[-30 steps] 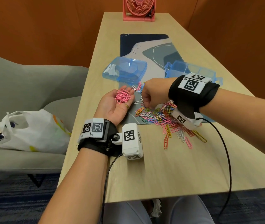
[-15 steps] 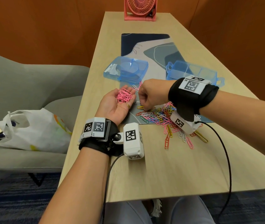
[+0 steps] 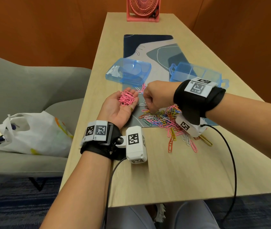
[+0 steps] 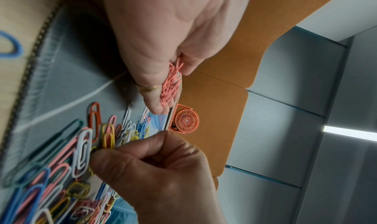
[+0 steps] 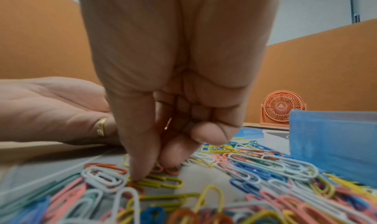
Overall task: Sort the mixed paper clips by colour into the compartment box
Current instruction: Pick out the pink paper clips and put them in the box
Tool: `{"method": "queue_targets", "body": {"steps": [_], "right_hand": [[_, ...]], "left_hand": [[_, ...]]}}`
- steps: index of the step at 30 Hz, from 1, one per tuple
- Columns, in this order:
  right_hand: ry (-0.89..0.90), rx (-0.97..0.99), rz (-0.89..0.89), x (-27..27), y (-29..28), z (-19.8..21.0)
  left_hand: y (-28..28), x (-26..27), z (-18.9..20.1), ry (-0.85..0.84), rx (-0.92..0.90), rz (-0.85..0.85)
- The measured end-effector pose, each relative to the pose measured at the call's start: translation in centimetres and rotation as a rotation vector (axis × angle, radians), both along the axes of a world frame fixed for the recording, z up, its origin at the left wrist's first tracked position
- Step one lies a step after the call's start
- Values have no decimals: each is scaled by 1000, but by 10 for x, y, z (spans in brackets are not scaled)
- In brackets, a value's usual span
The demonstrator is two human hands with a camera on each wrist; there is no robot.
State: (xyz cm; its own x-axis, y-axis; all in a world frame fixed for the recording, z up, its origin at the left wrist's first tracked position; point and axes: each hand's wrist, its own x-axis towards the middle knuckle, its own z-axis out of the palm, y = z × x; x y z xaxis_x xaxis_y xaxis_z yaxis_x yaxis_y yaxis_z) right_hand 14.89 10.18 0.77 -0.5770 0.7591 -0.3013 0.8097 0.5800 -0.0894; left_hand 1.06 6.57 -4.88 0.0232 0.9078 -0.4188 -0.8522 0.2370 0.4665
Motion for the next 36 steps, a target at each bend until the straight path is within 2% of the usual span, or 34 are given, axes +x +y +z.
{"method": "queue_targets", "body": {"steps": [4,9,15,21,32,36], "right_hand": [[10,-81,-25,2,0,2],[129,-159,-104,3,2,1],[81,-143,-82,-2,-1,-3],[-3,-16,-28,-2,0,-7],[80,9,-94,5,6,4],[72,49,-42,2,4,3]], "left_hand": [[0,0,0,10,-4,0],[0,0,1,10,0,-1],[0,0,0,0,-1,1],[0,0,0,13,1,-4],[0,0,0,12,7,-6],[0,0,0,6,4,-4]]}}
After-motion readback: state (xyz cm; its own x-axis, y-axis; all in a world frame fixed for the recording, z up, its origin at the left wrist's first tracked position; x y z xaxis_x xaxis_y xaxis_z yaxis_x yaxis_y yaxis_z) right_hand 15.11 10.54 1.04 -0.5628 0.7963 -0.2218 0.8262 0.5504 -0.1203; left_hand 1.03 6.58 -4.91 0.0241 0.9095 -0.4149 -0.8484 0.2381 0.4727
